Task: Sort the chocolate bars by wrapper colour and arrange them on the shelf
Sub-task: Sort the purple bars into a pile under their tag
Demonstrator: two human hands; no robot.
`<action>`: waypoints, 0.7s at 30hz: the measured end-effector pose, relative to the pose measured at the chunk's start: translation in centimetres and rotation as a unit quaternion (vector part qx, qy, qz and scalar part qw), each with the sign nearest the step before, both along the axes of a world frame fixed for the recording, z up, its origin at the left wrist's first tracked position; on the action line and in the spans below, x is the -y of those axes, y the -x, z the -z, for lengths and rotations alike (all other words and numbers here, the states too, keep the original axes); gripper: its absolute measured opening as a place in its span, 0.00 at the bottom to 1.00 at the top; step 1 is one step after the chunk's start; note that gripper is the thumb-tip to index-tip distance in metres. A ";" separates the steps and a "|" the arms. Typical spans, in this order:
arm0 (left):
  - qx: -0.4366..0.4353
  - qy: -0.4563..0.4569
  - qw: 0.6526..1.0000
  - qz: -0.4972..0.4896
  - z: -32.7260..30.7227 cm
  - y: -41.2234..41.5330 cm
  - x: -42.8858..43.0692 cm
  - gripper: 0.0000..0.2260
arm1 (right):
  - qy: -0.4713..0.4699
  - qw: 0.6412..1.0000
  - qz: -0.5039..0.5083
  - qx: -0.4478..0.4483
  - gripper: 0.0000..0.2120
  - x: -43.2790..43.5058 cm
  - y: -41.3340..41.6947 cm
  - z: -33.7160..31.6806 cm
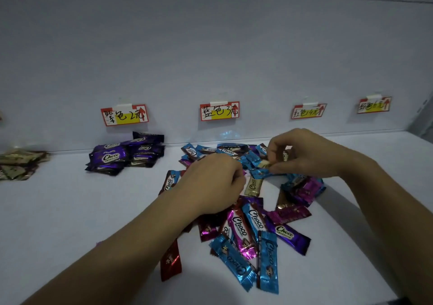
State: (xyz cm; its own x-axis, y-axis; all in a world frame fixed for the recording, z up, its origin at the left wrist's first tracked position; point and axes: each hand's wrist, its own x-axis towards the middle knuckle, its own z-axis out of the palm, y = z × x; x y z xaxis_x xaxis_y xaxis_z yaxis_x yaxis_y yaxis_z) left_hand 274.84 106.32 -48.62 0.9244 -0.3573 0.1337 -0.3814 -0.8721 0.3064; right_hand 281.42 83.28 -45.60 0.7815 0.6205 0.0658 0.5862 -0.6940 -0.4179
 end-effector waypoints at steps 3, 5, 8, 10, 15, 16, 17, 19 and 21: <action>-0.029 -0.057 0.997 -0.049 -0.9 -0.9 2.1 0.19 | -0.099 0.994 0.032 0.033 0.08 0.7 -0.8 0.1; -0.011 -0.118 0.990 -0.071 -1.2 -1.1 3.5 0.21 | -0.115 0.992 0.032 0.041 0.08 0.6 -0.9 0.6; 0.020 -0.155 0.985 -0.070 -1.6 -1.0 5.1 0.16 | -0.104 0.994 0.020 0.035 0.07 0.3 -1.0 1.2; 0.018 -0.166 0.984 -0.067 -2.0 -1.1 5.4 0.15 | -0.102 0.994 0.019 0.033 0.07 0.3 -1.1 1.3; 0.008 -0.069 0.995 -0.069 -2.4 -1.6 3.8 0.06 | -0.144 0.988 0.043 0.027 0.05 0.7 -1.0 0.9; 0.012 -0.041 0.997 -0.063 -2.5 -1.5 3.1 0.04 | -0.155 0.986 0.046 0.027 0.05 0.6 -0.9 0.9; 0.012 -0.013 0.998 -0.054 -2.8 -1.3 2.3 0.03 | -0.166 0.985 0.048 0.027 0.05 0.4 -0.7 1.0; 0.007 0.041 0.998 -0.037 -3.5 -0.7 0.7 0.03 | -0.189 0.980 0.054 0.027 0.07 -0.2 -0.1 0.8; 0.021 0.076 0.996 -0.038 -4.1 0.1 -1.3 0.02 | -0.211 0.976 0.059 0.007 0.10 -1.4 0.8 0.6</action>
